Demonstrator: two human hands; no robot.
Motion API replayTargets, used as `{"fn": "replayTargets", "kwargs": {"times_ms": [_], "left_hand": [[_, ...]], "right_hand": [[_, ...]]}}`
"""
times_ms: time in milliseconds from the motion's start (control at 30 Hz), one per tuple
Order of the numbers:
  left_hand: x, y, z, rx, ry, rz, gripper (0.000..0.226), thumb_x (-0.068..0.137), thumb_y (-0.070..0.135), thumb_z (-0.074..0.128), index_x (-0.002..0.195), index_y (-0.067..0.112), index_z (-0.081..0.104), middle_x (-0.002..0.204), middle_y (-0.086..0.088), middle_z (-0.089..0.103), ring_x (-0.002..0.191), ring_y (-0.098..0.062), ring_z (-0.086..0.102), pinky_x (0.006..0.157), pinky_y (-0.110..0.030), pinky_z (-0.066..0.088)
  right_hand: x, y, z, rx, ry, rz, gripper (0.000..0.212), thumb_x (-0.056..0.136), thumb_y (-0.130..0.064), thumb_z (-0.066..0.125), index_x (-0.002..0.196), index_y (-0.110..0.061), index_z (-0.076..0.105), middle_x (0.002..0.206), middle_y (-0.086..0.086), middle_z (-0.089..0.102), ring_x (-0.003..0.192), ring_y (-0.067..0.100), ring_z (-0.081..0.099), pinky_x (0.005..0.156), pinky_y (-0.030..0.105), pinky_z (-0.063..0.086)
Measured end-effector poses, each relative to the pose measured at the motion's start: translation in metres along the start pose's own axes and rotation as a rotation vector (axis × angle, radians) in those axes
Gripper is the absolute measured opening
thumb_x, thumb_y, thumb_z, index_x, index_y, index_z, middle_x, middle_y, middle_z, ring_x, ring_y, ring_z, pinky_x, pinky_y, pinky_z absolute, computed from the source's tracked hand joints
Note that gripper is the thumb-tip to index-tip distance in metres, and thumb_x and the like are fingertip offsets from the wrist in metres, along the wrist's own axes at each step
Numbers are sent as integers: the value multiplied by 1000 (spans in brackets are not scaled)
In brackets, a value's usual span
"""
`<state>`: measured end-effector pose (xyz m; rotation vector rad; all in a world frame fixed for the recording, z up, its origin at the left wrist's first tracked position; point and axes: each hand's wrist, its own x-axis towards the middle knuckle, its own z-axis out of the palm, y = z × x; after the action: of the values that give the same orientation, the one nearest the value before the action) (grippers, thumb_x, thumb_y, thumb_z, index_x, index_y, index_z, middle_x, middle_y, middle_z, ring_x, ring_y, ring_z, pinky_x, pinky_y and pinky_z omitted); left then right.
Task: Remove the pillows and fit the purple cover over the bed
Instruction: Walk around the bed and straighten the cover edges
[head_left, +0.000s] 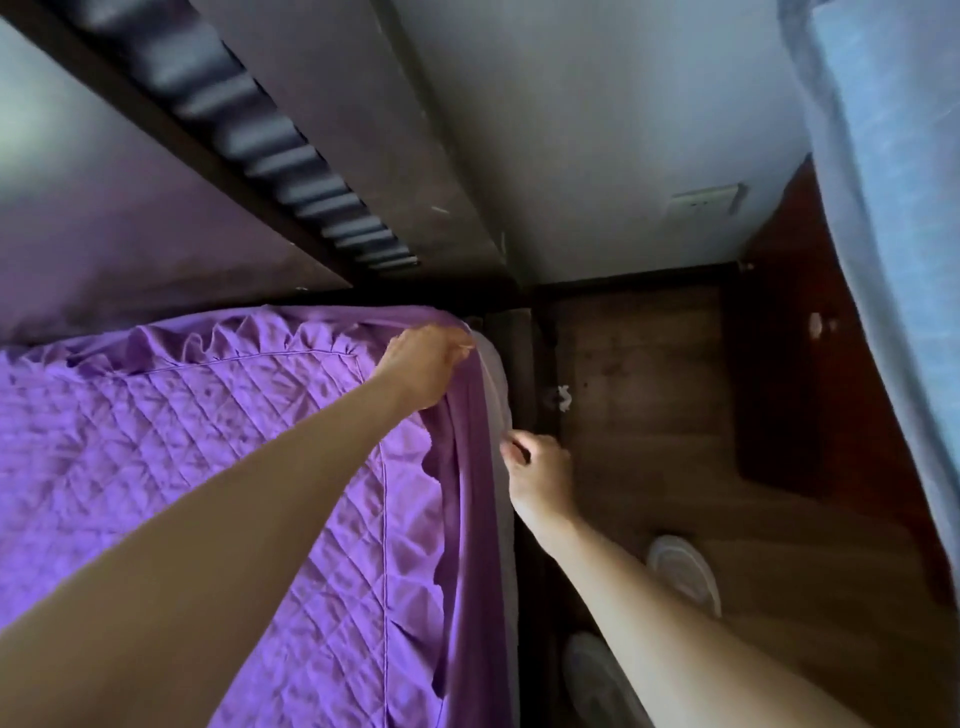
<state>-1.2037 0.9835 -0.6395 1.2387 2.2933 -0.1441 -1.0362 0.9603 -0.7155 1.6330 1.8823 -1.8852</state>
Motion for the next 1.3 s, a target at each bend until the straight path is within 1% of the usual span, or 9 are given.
{"fn": "replayTargets", "kwargs": {"times_ms": [200, 433, 533, 733, 867, 1067, 1167, 1233, 1300], "left_hand": [[51, 2, 18, 702, -3, 215, 31, 94, 24, 46, 115, 43, 59, 109, 3, 63, 112, -20, 53, 90, -36, 29], [76, 9, 18, 884, -164, 428, 25, 92, 21, 48, 101, 36, 65, 100, 5, 67, 100, -19, 58, 90, -35, 31], [86, 10, 12, 927, -255, 518, 19, 90, 19, 48, 89, 29, 65, 94, 7, 67, 93, -18, 59, 92, -35, 33], [114, 19, -1, 952, -499, 625, 23, 92, 23, 49, 103, 31, 67, 108, 14, 67, 102, -14, 58, 93, -32, 33], [119, 25, 0, 963, -539, 658, 22, 91, 29, 51, 105, 32, 67, 105, 12, 68, 100, -16, 58, 97, -33, 31], [116, 17, 2, 803, -576, 619, 23, 91, 38, 52, 108, 35, 67, 109, 20, 66, 103, -9, 57, 101, -31, 29], [116, 15, -7, 717, -584, 580, 18, 86, 36, 60, 100, 32, 70, 101, 18, 69, 97, -6, 59, 96, -29, 36], [118, 15, -13, 731, -583, 584, 18, 84, 37, 62, 98, 33, 71, 98, 16, 70, 94, -7, 61, 90, -28, 40], [118, 19, -16, 791, -586, 630, 19, 84, 39, 61, 100, 34, 70, 96, 15, 70, 93, -9, 61, 90, -31, 42]], "right_hand": [[36, 13, 22, -30, 13, 19, 30, 95, -29, 49, 122, -22, 63, 121, 9, 59, 114, 30, 48, 98, 42, 40], [42, 14, 40, -45, 105, -26, 24, 93, -29, 53, 112, -26, 67, 110, 2, 63, 105, 26, 50, 89, 35, 33], [39, 13, 49, -6, 204, -50, 14, 87, -23, 62, 97, -18, 72, 96, 6, 68, 93, 31, 56, 82, 39, 36], [44, 14, 58, 13, 224, -34, 5, 84, -15, 62, 85, -14, 67, 86, 7, 68, 90, 31, 58, 79, 39, 36], [49, 15, 54, 39, 333, 10, 9, 80, -5, 63, 76, -12, 60, 67, 11, 64, 71, 33, 60, 74, 39, 38], [61, 23, 38, 182, 328, 90, 11, 86, -3, 50, 81, -13, 51, 70, 10, 61, 73, 34, 59, 79, 42, 42], [63, 27, 34, 117, 336, -16, 17, 84, -3, 52, 77, -19, 50, 68, 3, 57, 71, 32, 57, 76, 34, 34], [57, 21, 38, 51, 329, -152, 8, 83, -14, 55, 77, -19, 57, 69, -1, 59, 71, 27, 57, 73, 32, 26], [49, 12, 46, 18, 313, -259, 14, 83, -30, 52, 79, -21, 63, 73, -7, 63, 73, 21, 58, 74, 32, 27]]}}
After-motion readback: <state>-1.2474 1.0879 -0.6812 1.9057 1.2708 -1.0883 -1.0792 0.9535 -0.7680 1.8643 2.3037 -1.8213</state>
